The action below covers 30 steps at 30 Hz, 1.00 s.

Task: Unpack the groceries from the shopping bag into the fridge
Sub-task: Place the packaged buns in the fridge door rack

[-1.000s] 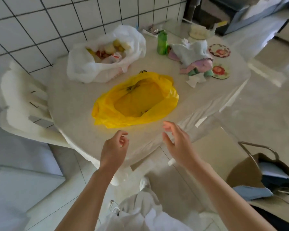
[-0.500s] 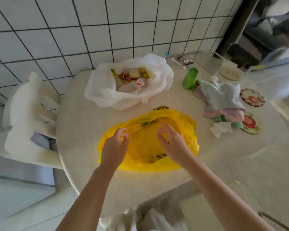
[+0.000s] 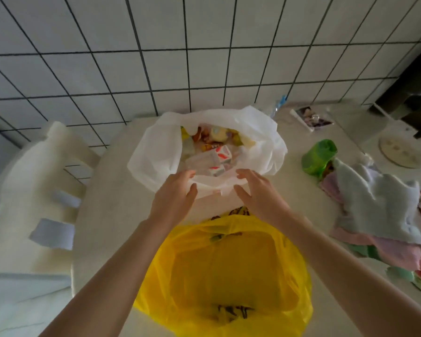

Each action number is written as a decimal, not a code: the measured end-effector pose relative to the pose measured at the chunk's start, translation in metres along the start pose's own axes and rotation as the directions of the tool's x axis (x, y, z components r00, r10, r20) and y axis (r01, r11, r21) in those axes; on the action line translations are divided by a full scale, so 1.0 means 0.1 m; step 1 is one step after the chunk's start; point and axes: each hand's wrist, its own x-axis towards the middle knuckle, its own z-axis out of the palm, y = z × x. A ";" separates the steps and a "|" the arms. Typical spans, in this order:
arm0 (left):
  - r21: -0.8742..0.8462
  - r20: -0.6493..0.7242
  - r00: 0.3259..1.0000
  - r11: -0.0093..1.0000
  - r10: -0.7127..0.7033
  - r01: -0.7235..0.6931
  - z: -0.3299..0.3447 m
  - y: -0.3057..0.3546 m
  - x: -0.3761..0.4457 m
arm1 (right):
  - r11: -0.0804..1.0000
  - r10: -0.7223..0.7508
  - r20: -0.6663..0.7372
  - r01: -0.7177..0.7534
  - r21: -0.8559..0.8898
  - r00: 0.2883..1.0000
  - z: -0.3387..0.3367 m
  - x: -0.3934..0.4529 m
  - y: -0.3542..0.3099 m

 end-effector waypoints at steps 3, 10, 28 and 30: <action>0.069 -0.007 0.999 0.996 0.054 -0.053 0.08 0.06 0.47 | 0.991 -0.083 0.003 0.083 -0.104 0.997 -0.18 0.42 0.19; 0.417 0.079 0.938 0.844 0.337 -0.338 0.39 -0.13 1.57 | 0.818 -0.349 0.054 0.332 -0.469 0.936 -0.41 1.50 0.72; 0.433 0.492 0.871 0.869 -0.005 -0.240 1.05 -0.38 3.16 | 0.734 -0.169 0.121 0.207 -0.647 0.978 -0.47 2.65 1.81; 0.456 0.521 0.853 0.852 -0.021 -0.258 1.16 -0.40 3.19 | 0.748 -0.348 0.054 0.312 -0.586 0.936 -0.40 2.61 1.81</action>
